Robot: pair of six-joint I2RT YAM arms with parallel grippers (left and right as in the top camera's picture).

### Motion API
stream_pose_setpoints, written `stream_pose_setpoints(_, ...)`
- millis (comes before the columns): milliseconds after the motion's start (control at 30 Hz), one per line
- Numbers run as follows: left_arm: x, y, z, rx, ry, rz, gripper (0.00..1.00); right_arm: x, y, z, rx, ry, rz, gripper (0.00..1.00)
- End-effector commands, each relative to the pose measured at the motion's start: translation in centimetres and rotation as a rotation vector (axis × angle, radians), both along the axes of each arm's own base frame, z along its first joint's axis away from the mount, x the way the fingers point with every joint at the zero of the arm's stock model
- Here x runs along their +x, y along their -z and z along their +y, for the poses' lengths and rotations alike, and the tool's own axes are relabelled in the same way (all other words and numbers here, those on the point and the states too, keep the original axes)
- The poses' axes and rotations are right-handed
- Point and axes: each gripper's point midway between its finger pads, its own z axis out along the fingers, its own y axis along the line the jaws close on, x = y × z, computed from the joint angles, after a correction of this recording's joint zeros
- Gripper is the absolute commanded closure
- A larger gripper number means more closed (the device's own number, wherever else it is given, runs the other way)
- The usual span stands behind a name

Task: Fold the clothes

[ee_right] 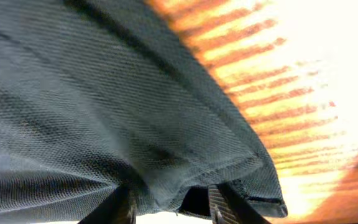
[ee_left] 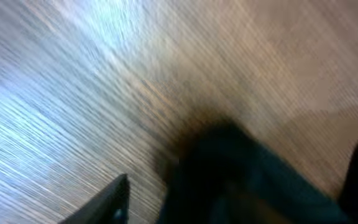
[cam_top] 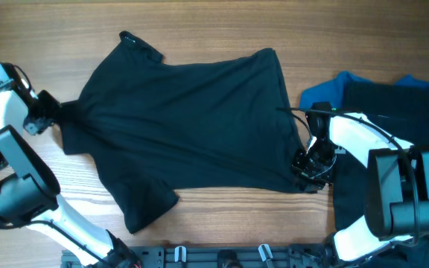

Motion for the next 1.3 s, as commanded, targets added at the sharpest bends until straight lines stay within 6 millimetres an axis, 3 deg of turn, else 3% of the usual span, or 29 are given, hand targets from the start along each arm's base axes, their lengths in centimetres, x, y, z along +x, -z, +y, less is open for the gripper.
stream_pose_setpoints(0,1.2,-6.7,0.6,0.035,0.034,-0.106,0.34,4.4,-1.0,-0.7,-0.033,-0.080,-0.145,0.58)
stream_pose_setpoints(100,-0.5,-11.9,-1.7,-0.013,0.055,-0.141,0.34,9.6,-5.7,-0.2,-0.023,-0.075,-0.353,0.52)
stream_pose_setpoints(167,-1.7,-13.5,-3.8,-0.081,0.077,-0.150,0.35,11.9,-8.2,0.0,-0.018,-0.068,-0.449,0.48)
stream_pose_setpoints(233,-3.6,-13.8,-6.3,-0.149,0.096,-0.090,0.38,13.6,-10.7,0.1,-0.014,-0.065,-0.536,0.46)
stream_pose_setpoints(367,-6.4,-11.5,-10.6,-0.242,0.151,0.071,0.42,14.0,-11.7,0.2,-0.012,-0.054,-0.565,0.39)
stream_pose_setpoints(533,-10.9,-4.1,-17.2,-0.325,0.278,0.275,0.40,14.4,-11.8,0.2,-0.011,-0.053,-0.578,0.37)
stream_pose_setpoints(633,-12.4,-0.4,-19.0,-0.324,0.266,0.307,0.37,14.8,-11.9,0.4,0.001,-0.053,-0.595,0.36)
stream_pose_setpoints(767,-14.4,2.7,-17.4,-0.212,0.127,0.357,0.37,15.1,-12.0,0.6,0.009,-0.052,-0.611,0.36)
stream_pose_setpoints(867,-16.5,3.6,-15.9,-0.131,0.067,0.426,0.45,15.3,-12.0,0.6,0.009,-0.045,-0.615,0.36)
stream_pose_setpoints(900,-17.1,3.8,-15.5,-0.114,0.061,0.444,0.61,15.4,-12.1,0.6,0.009,-0.044,-0.622,0.36)
stream_pose_setpoints(933,-17.5,4.0,-15.2,-0.101,0.054,0.457,0.83,15.8,-12.2,0.6,0.010,-0.041,-0.639,0.36)
stream_pose_setpoints(967,-18.0,4.0,-14.6,-0.074,0.043,0.474,0.96,16.3,-12.3,0.7,0.011,-0.024,-0.654,0.36)
stream_pose_setpoints(1067,-19.3,3.7,-12.5,-0.004,0.001,0.525,0.96,18.1,-13.0,1.0,0.028,-0.023,-0.734,0.36)
stream_pose_setpoints(1167,-21.1,3.4,-10.9,-0.022,-0.084,0.568,0.96,21.4,-14.4,1.5,0.048,-0.041,-0.883,0.37)
stream_pose_setpoints(1267,-21.9,3.3,-10.2,-0.059,-0.146,0.571,0.95,24.2,-14.8,1.9,0.060,-0.061,-0.987,0.47)
